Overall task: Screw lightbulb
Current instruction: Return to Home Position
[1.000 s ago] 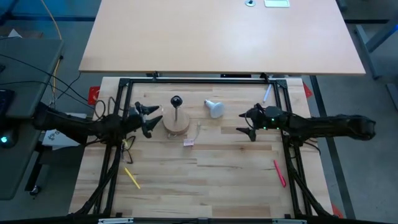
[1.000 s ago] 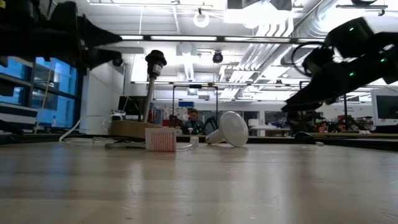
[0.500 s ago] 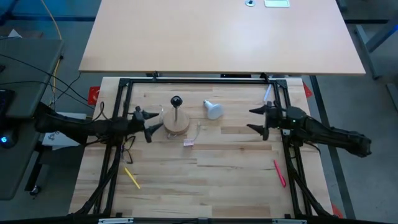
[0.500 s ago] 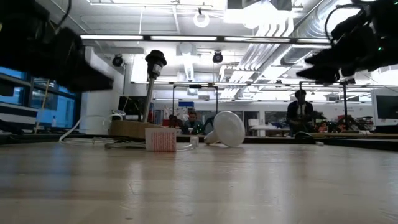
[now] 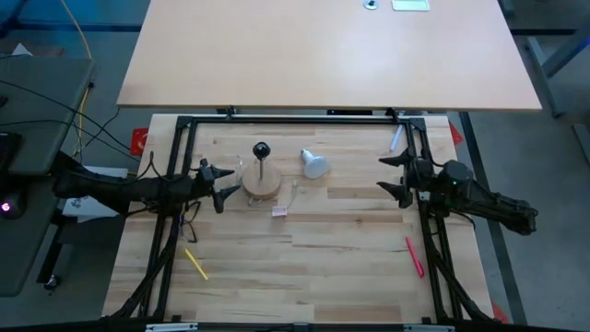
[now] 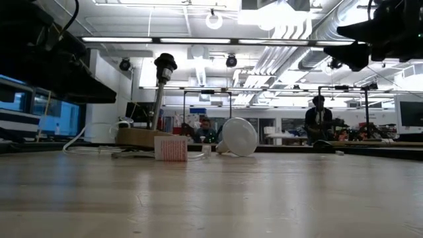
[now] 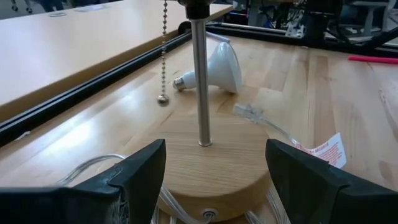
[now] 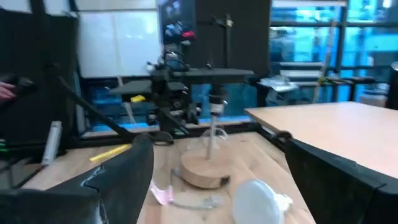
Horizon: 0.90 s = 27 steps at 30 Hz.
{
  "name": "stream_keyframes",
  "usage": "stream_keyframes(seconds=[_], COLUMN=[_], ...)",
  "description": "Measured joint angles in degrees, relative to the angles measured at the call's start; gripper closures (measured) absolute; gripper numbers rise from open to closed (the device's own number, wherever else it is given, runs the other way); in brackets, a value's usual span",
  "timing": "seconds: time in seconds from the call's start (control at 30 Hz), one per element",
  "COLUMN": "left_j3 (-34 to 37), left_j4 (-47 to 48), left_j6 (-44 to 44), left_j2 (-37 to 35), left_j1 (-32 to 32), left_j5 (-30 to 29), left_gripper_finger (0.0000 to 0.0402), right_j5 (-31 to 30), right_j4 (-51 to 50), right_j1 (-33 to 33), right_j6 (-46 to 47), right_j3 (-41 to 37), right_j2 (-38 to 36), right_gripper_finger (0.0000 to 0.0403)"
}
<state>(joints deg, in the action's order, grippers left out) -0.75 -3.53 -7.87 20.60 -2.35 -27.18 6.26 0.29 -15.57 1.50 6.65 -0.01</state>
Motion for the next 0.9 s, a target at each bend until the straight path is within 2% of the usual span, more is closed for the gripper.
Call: stream_keyframes(seconds=[0.07, 0.13, 0.3, 0.9], left_j3=[0.0, 0.0, 0.0, 0.0], left_j4=[0.0, 0.0, 0.0, 0.0], left_j6=[0.0, 0.0, 0.0, 0.0], left_j2=[0.0, 0.0, 0.0, -2.2], left_j1=[0.0, 0.0, 0.0, 0.0], left_j5=[0.0, 0.0, 0.0, 0.0], left_gripper_finger=[0.0135, 0.0135, 0.0135, 0.0135], right_j5=[0.0, 0.1, 0.8, 0.3], right_j4=[3.2, 10.5, 1.7, 1.6], right_j1=[2.0, 3.4, 4.3, 7.0], right_j6=[0.0, 0.0, -0.3, -0.2], right_j3=[-1.8, -6.4, -6.1, -6.1], right_j2=[0.0, 0.0, 0.0, 0.4], right_gripper_finger=[0.0050, 0.0050, 0.0050, 0.0050])
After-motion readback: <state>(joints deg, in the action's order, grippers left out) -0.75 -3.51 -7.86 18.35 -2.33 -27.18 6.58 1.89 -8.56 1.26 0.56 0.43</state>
